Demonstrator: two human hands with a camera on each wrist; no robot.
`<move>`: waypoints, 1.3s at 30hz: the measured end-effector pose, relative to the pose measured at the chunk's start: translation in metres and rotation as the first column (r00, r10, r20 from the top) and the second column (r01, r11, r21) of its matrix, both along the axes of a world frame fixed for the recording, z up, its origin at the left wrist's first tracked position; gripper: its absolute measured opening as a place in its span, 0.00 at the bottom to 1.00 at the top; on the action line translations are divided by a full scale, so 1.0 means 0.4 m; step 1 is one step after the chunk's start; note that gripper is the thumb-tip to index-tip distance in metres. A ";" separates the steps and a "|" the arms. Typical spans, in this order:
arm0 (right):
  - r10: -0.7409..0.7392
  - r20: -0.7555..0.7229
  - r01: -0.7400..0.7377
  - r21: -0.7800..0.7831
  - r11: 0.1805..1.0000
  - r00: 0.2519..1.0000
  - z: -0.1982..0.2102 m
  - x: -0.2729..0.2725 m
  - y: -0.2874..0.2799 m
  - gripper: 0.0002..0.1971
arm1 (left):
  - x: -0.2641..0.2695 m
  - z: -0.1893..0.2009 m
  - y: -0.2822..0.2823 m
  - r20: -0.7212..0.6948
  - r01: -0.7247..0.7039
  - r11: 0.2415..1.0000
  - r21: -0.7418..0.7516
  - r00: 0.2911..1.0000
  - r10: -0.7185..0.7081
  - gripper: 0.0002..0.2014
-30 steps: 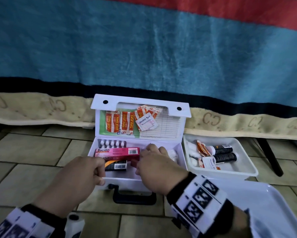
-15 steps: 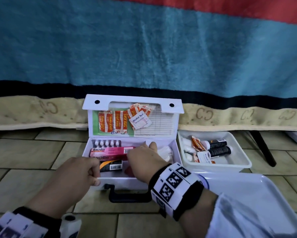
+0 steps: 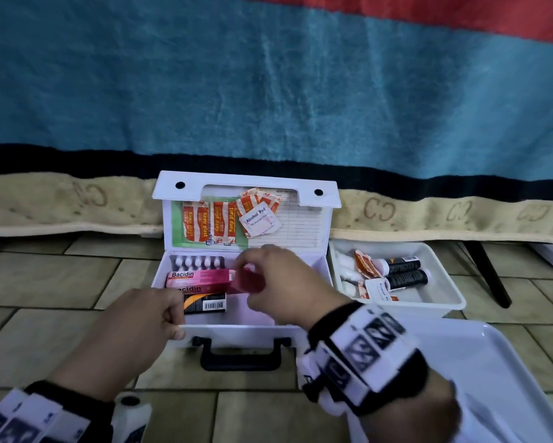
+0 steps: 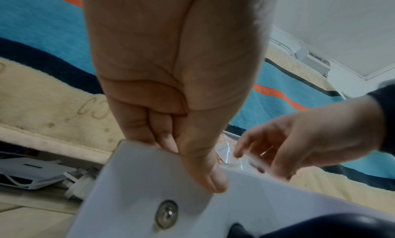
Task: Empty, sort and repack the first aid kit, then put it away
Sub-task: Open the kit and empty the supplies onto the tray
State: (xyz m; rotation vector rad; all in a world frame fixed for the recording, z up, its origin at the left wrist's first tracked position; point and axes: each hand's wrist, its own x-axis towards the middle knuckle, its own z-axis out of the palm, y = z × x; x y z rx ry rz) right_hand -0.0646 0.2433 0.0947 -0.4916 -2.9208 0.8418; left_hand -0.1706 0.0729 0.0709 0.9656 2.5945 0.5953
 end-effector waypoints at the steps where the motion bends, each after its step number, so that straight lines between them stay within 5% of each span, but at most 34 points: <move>1: -0.042 -0.067 0.036 -0.090 0.995 0.997 0.016 0.028 0.014 0.19 | 0.000 -0.001 0.000 -0.004 -0.002 1.000 0.003 1.000 0.002 0.16; 4: -0.266 -0.197 0.211 -0.263 0.942 0.944 0.038 0.140 0.081 0.14 | 0.000 -0.003 -0.001 -0.015 -0.006 1.000 -0.004 1.000 0.005 0.15; 7: -0.485 -0.165 0.456 -0.183 0.871 0.859 0.021 0.263 0.166 0.10 | -0.001 -0.005 -0.001 -0.024 -0.006 1.000 -0.011 1.000 0.005 0.16; 11: -0.518 0.045 0.519 -0.138 0.843 0.854 -0.024 0.356 0.190 0.13 | -0.004 -0.009 0.000 -0.011 -0.023 0.999 -0.023 1.000 0.023 0.17; 21: -0.678 0.055 0.680 -0.028 0.733 0.733 -0.072 0.424 0.221 0.12 | -0.008 -0.017 -0.002 -0.007 -0.007 1.000 -0.025 1.000 0.006 0.16; 25: -0.602 0.208 0.616 -0.007 0.787 0.771 -0.077 0.413 0.231 0.11 | -0.006 -0.017 0.001 -0.007 -0.011 1.000 -0.021 1.000 0.011 0.15; 29: -0.543 0.327 0.510 0.188 0.839 0.773 -0.059 0.394 0.221 0.13 | -0.004 -0.016 0.002 -0.009 -0.012 1.000 0.000 1.000 0.012 0.16; 33: -0.442 0.210 0.412 0.173 0.895 0.872 0.052 0.309 0.167 0.05 | -0.006 -0.010 0.003 -0.020 0.006 1.000 -0.005 1.000 -0.006 0.16; 36: -0.225 0.066 0.222 0.049 0.974 0.972 0.102 0.183 0.086 0.03 | -0.013 -0.007 0.003 0.001 0.019 1.000 -0.011 1.000 -0.019 0.16; 39: 0.095 0.166 -0.120 0.143 0.983 0.982 0.087 0.034 0.011 0.09 | -0.017 -0.007 0.007 0.018 0.013 1.000 -0.004 1.000 -0.013 0.19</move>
